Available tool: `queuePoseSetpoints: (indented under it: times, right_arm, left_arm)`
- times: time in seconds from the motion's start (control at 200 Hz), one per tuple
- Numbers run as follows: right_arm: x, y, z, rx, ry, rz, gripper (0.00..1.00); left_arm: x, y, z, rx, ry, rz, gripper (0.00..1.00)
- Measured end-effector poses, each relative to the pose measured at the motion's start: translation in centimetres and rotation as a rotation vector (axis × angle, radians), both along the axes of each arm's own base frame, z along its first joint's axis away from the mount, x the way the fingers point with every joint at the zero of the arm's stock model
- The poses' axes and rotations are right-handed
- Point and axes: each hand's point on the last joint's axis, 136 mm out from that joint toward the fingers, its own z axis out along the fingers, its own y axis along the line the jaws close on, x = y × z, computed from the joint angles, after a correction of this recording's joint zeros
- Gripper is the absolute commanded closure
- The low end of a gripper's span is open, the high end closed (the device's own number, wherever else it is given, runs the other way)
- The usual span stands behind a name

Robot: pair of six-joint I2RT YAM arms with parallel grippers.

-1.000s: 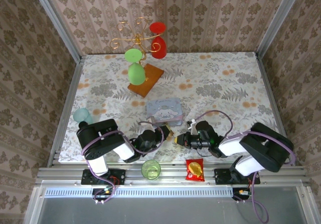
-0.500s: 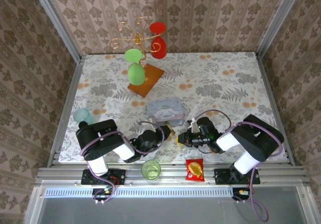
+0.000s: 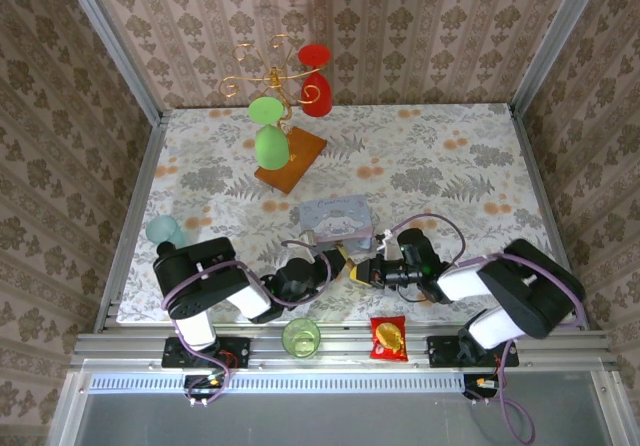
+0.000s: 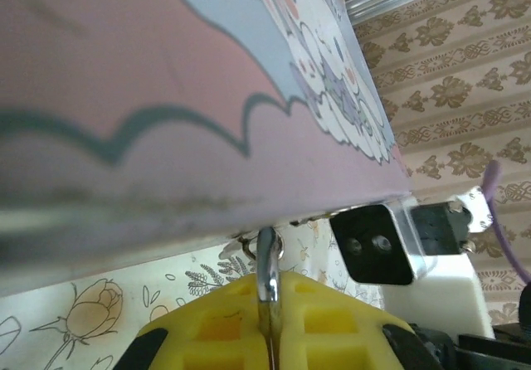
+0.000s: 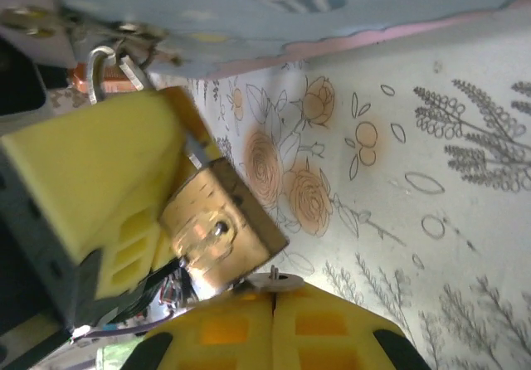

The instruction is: Unlock the padlock with the key

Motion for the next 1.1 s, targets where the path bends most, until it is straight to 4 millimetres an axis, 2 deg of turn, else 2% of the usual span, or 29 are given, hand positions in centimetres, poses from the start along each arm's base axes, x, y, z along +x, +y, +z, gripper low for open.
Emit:
queuePoseSetpoints:
  times: [0.135,0.26,0.345,0.425,0.49,0.675,0.82,1.005,1.1]
  right_arm:
    - [-1.0,-0.7,-0.4,-0.060,0.004,0.035,1.00]
    - [-1.6,-1.4,-1.3,-0.147,0.019,0.076,1.00]
    - [-2.0,-1.9,-1.0,-0.191,-0.004,0.106,1.00]
    - [-2.1,-2.3,-0.2,-0.229,-0.041,0.133,1.00]
    - [-1.8,-2.6,0.5,-0.272,-0.067,0.149,1.00]
    - [-0.8,-3.3,1.7,-0.378,-0.114,0.181,1.00]
    - [-1.7,-3.8,1.3,-0.404,-0.090,0.213,1.00]
    - [-1.5,-4.0,2.6,-0.439,-0.078,0.216,1.00]
    - [-0.9,-4.5,0.9,-0.558,0.021,0.228,1.00]
  left_arm:
    - [-0.3,0.0,-1.2,0.033,0.012,-0.019,1.00]
    - [-0.5,0.1,-2.0,0.070,0.018,-0.030,0.74]
    - [-0.6,0.3,-2.1,0.101,0.005,-0.035,0.61]
    - [-1.0,0.4,-1.8,0.130,-0.005,-0.044,0.53]
    - [-1.1,0.3,-0.7,0.151,-0.028,-0.051,0.47]
    - [-1.0,0.5,2.7,0.154,-0.101,-0.044,0.46]
    - [-1.5,0.7,3.7,0.198,-0.165,-0.078,0.57]
    - [-2.3,0.1,6.1,0.236,-0.255,-0.155,0.63]
    - [-2.6,0.7,7.0,0.266,-0.282,-0.168,0.64]
